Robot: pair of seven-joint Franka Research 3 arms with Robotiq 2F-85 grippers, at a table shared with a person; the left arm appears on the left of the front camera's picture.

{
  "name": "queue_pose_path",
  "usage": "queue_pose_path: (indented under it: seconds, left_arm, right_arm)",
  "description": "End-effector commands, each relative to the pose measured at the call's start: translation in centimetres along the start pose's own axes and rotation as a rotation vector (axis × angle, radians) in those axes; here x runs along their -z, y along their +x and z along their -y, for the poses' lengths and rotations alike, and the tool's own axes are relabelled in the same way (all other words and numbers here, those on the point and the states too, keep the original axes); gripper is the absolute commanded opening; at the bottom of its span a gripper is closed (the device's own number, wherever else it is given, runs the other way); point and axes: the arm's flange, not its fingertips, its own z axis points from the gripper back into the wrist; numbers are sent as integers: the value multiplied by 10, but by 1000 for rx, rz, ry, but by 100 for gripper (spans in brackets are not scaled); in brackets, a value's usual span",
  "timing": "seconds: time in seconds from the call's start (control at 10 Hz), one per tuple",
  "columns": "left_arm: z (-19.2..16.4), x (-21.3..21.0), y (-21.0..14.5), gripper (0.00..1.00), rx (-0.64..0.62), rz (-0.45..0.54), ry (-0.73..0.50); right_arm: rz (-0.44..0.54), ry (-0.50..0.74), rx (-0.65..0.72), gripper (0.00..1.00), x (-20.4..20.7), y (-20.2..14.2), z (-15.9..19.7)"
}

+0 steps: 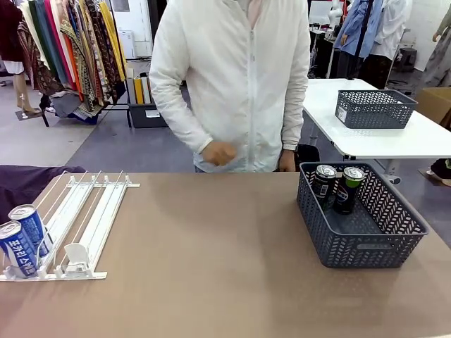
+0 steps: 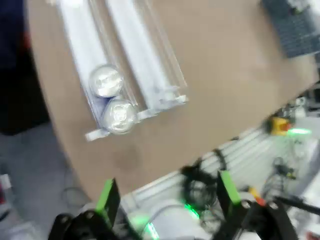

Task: Retrieve and store the cans from the dispenser.
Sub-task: Pick up one can from the Automatic Can Dispenser and place it in the middle of the table.

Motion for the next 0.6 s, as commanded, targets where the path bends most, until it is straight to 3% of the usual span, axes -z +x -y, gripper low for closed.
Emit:
queue_pose_path:
  seconds: [0.0,0.1,0.2,0.3,0.5]
  left_arm:
    - [27,34,-1,100,40,-35,185]
    - [31,43,7,100,15,14,259]
    - [33,46,13,100,-4,-29,228]
    - [31,18,11,100,65,1,193]
    - [31,18,11,100,65,1,193]
  right_arm:
    - [-10,-6,-26,100,-1,0,-1]
    - [-10,-6,-26,100,-1,0,-1]
    - [-10,-6,-26,100,-1,0,-1]
    - [-10,-6,-26,100,-1,0,-1]
    - [-10,-6,-26,100,-1,0,-1]
